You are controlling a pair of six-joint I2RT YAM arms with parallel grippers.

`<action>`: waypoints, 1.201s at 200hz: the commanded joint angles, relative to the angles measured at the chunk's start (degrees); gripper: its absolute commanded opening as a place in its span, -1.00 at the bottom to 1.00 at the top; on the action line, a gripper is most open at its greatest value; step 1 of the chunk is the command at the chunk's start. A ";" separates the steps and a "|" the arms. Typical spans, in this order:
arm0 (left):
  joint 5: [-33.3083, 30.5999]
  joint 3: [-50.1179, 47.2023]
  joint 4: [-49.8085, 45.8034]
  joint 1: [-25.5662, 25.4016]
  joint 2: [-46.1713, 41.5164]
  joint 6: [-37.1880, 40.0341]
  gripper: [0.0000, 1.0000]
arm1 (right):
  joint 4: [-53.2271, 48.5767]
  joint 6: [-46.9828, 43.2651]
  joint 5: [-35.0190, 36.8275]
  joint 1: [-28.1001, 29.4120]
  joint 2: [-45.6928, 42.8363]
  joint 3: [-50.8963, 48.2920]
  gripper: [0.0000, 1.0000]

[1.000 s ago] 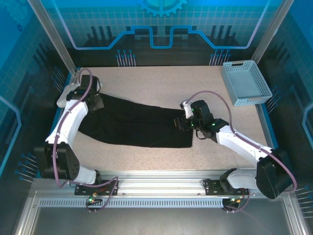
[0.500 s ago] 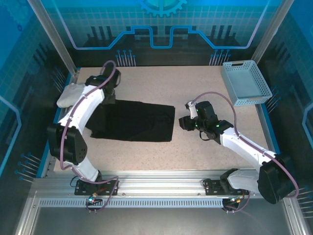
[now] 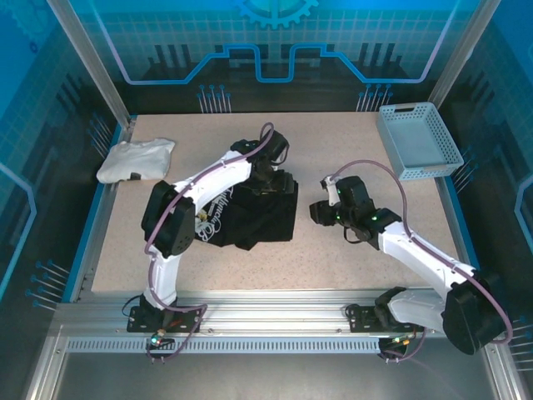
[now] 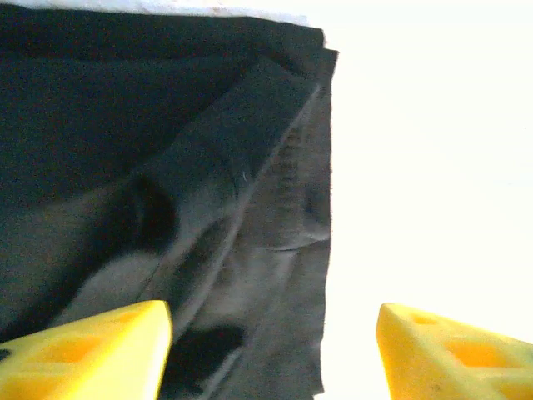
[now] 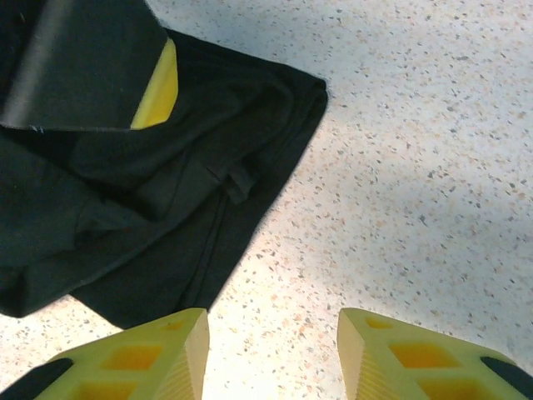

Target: Fold the inside-out t-shirt

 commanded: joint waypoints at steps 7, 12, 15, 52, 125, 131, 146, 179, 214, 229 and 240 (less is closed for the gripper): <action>4.64 -9.24 6.08 3.64 -12.29 -1.02 0.47 | 3.26 4.46 -2.73 -0.89 1.72 -0.91 0.00; 3.95 -13.19 7.24 4.42 -15.07 -1.16 0.48 | 4.42 5.25 -4.29 -0.68 3.12 -0.33 0.04; 3.54 -15.60 7.89 4.87 -16.90 -1.26 0.49 | 5.19 5.78 -5.14 -0.58 4.17 0.11 0.06; -1.22 -38.81 13.50 11.03 -31.17 -1.79 0.70 | 11.01 10.90 -11.52 0.98 19.95 9.18 0.20; 11.30 -45.88 27.19 13.30 -25.31 -0.56 0.40 | 8.85 15.49 -11.37 3.72 43.96 29.71 0.29; 12.11 -46.39 28.71 13.05 -25.22 -0.87 0.27 | 6.98 15.67 -9.38 3.75 45.27 31.45 0.21; 14.24 -47.24 31.41 12.22 -25.20 -1.23 -0.05 | 4.02 15.02 -3.77 3.72 46.78 34.34 -0.13; 15.00 -48.14 37.24 7.14 -27.25 -1.37 -0.60 | 1.47 12.14 0.04 2.29 47.58 38.28 -0.66; 12.06 -47.32 43.75 -0.96 -27.45 -0.75 -0.75 | 3.97 9.02 -6.81 -0.77 45.07 38.08 -0.84; 10.28 -46.69 45.99 -4.12 -26.06 0.52 -0.75 | 4.27 8.74 -10.14 -2.19 44.83 37.81 -0.87; 8.85 -45.99 46.95 -6.07 -24.43 1.81 -0.66 | 4.23 8.83 -12.37 -3.21 45.22 37.89 -0.87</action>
